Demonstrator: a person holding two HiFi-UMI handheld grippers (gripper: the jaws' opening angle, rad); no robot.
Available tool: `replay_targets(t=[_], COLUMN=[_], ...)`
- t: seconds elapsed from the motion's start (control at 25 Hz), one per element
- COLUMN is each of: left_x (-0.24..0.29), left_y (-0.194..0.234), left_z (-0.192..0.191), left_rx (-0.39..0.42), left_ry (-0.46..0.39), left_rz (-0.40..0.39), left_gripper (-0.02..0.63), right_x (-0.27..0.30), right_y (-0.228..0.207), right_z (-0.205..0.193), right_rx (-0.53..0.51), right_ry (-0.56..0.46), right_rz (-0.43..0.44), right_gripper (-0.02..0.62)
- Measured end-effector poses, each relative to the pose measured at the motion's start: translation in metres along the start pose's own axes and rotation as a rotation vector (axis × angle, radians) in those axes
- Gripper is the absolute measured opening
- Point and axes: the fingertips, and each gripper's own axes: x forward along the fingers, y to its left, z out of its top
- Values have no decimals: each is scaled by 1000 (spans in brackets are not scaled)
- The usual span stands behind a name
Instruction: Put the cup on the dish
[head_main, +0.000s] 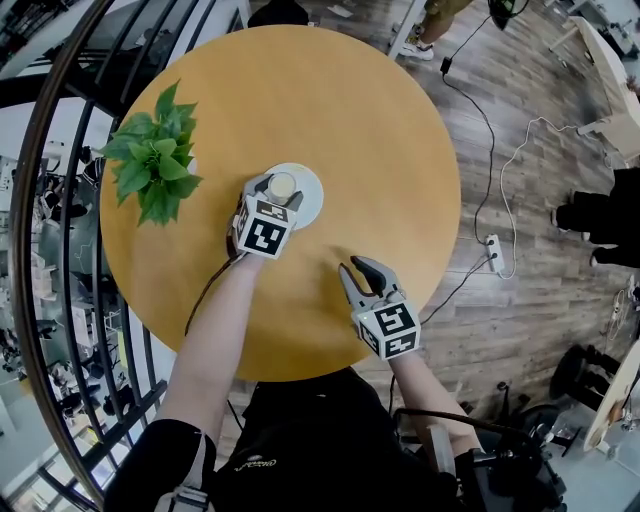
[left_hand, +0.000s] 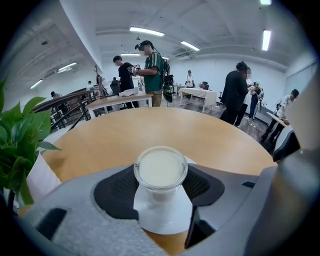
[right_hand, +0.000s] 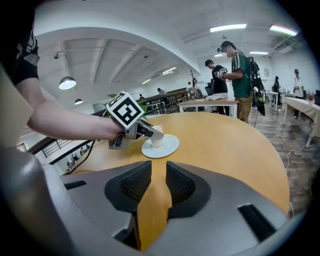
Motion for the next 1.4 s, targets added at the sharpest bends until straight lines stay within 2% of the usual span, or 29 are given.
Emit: replay_targets(t=[0.48, 1.24, 1.4], left_x=[-1, 1, 1], left_y=[-2, -1, -1], left_z=[-6, -5, -6], left_rx=[0, -4, -28], left_ry=[-51, -67, -80], left_rz=[50, 64, 59], left_gripper=[265, 268, 268], right_x=[0, -5, -6], right_y=[-1, -2, -2], right_z=[-4, -12, -14], right_rx=[11, 20, 19], right_ry=[5, 13, 16], right_rz=[-8, -14, -17], right_gripper=[77, 77, 77])
